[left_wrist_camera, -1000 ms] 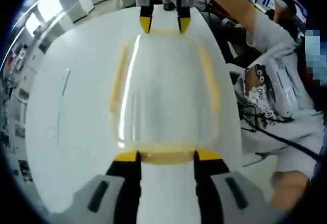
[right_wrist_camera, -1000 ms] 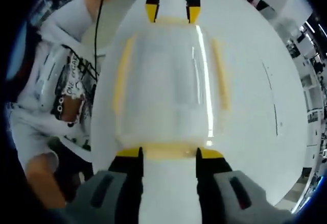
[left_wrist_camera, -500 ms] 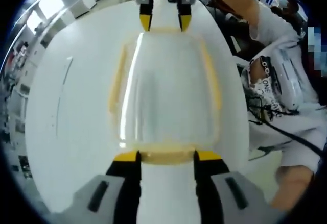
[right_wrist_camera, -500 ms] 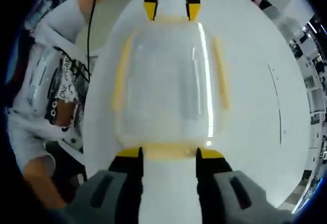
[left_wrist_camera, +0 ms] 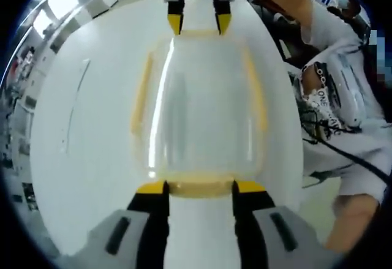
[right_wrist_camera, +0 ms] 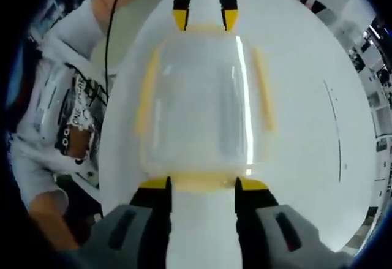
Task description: Snap each plastic latch of the storage box into its locked position after aligning the lid with the box until every specified latch is closed and the lid sits flush.
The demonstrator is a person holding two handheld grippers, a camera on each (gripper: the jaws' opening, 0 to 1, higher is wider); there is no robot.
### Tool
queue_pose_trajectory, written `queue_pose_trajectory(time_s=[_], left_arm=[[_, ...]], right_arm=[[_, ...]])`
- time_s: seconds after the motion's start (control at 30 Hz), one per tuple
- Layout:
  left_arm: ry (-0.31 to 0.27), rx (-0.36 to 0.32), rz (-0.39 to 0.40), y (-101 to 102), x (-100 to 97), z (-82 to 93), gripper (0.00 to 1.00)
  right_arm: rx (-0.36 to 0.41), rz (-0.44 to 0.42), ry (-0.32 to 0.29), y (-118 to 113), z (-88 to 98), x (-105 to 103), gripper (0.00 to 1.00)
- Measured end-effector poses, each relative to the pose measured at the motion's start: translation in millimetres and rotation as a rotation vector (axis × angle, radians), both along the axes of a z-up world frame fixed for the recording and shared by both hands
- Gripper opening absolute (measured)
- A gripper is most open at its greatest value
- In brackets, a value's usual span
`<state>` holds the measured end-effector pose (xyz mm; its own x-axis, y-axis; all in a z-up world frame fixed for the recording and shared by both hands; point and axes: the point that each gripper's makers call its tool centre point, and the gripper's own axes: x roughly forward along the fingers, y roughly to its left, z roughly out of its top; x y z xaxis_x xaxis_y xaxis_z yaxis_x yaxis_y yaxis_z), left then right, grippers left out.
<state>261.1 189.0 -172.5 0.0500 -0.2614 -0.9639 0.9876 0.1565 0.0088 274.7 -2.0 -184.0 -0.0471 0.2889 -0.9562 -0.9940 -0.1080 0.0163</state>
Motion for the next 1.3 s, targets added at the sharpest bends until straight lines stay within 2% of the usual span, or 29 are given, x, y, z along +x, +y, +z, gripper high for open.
queue_pose_trajectory(time_s=[0.6, 0.7, 1.3], left_arm=[[-0.01, 0.006, -0.007, 4.1, 2.7, -2.3, 0.4], [-0.003, 0.027, -0.009, 9.9, 2.0, -5.3, 0.4], [-0.011, 0.02, -0.006, 10.8, 2.8, -7.7, 0.4]], right_arm=[[-0.019, -0.012, 0.012, 4.3, 0.0, 1.5, 0.4], [-0.008, -0.014, 0.029, 10.0, 1.1, -1.3, 0.4], [-0.054, -0.005, 0.003, 8.3, -2.6, 1.2, 0.41]])
